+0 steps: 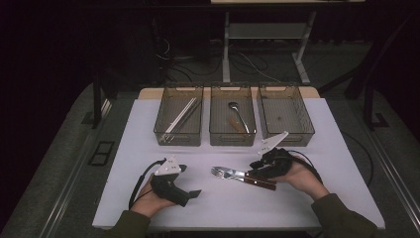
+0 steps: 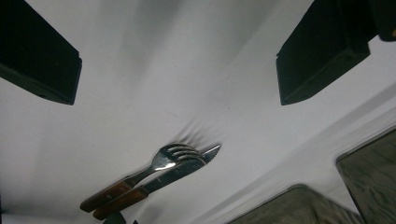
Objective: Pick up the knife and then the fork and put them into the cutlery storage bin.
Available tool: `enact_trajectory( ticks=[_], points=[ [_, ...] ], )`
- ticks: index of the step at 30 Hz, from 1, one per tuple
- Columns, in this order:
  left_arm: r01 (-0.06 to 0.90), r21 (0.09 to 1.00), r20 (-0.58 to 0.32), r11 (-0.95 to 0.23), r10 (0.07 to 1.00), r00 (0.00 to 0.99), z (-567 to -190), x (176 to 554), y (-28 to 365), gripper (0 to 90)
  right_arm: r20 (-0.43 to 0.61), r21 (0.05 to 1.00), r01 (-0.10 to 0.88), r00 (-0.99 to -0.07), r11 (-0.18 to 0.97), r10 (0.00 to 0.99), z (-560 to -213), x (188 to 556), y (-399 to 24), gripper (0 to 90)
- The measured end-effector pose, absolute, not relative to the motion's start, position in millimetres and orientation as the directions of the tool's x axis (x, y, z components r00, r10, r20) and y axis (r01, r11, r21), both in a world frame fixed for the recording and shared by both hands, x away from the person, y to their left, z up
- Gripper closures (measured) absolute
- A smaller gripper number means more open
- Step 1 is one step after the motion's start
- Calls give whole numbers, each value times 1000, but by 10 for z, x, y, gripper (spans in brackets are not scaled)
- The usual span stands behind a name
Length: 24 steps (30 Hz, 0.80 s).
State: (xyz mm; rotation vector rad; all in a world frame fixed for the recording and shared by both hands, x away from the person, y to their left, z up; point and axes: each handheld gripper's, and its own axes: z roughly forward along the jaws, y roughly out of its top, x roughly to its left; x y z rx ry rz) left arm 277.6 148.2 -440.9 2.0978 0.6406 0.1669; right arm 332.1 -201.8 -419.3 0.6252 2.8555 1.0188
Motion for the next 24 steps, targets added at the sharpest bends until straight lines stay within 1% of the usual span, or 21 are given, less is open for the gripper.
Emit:
enact_trajectory(
  ticks=[8, 15, 17, 20, 24],
  points=[
    [379, 806, -120, -454, 502, 857, -4411, 2777, 1478, 0, 83, 578, 346, -926, 739, 369, -4266, 3347, -1963, 693],
    [379, 806, -120, -454, 502, 856, -4410, 2776, 1478, 0, 54, 522, 318, -938, 791, 342, -4288, 3364, -1874, 710],
    [378, 807, -120, -453, 501, 857, -4408, 2776, 1479, 0, 48, 492, 311, -942, 813, 332, -4271, 3376, -1834, 712],
    [377, 807, -119, -454, 500, 858, -4406, 2775, 1479, 0, 28, 413, 289, -952, 864, 305, -4246, 3403, -1746, 712],
    [373, 809, -117, -454, 497, 860, -4399, 2767, 1476, 0, 28, 315, 277, -959, 908, 283, -4218, 3448, -1622, 711]
  ],
)
